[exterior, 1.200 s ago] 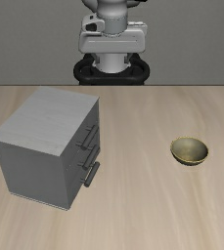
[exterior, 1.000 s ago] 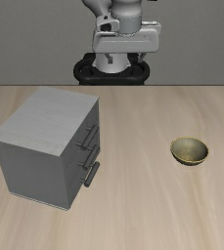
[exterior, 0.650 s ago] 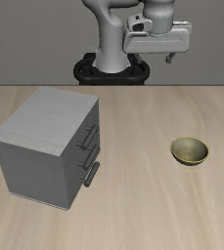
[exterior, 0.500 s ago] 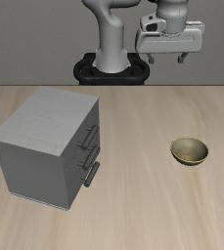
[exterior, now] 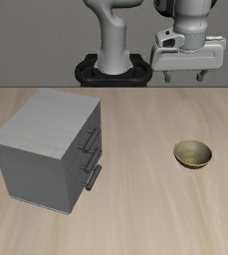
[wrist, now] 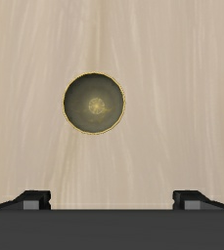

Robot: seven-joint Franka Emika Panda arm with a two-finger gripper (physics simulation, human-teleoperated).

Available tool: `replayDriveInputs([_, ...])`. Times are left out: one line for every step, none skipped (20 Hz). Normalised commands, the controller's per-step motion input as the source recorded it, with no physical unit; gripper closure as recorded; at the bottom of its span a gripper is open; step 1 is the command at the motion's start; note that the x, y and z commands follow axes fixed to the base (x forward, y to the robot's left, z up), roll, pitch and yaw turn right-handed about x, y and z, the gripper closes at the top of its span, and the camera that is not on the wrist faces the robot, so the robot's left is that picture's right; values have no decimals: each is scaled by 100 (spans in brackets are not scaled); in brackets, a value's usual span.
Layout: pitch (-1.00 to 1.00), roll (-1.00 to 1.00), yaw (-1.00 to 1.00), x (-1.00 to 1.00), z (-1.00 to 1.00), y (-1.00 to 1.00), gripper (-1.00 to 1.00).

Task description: Pick up the pocelain bowl on the table and place it on the white cabinet

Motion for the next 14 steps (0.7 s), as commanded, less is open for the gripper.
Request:
replayDriveInputs([0, 0, 0, 100, 0, 0, -100])
replayDriveInputs([0, 0, 0, 100, 0, 0, -100])
replayDriveInputs([0, 0, 0, 100, 0, 0, -100])
replayDriveInputs([0, 0, 0, 100, 0, 0, -100])
replayDriveInputs([0, 0, 0, 100, 0, 0, -100])
replayDriveInputs([0, 0, 0, 100, 0, 0, -100])
replayDriveInputs([0, 0, 0, 0, 0, -100, -100])
replayDriveInputs([0, 0, 0, -100, 0, 0, -100])
replayDriveInputs([0, 0, 0, 0, -100, 0, -100])
replayDriveInputs([0, 0, 0, 0, -100, 0, -100])
replayDriveInputs([0, 0, 0, 0, -100, 0, -100])
replayDriveInputs([0, 0, 0, 0, -100, 0, -100])
replayDriveInputs([0, 0, 0, 0, -100, 0, -100])
replayDriveInputs([0, 0, 0, 0, -100, 0, -100])
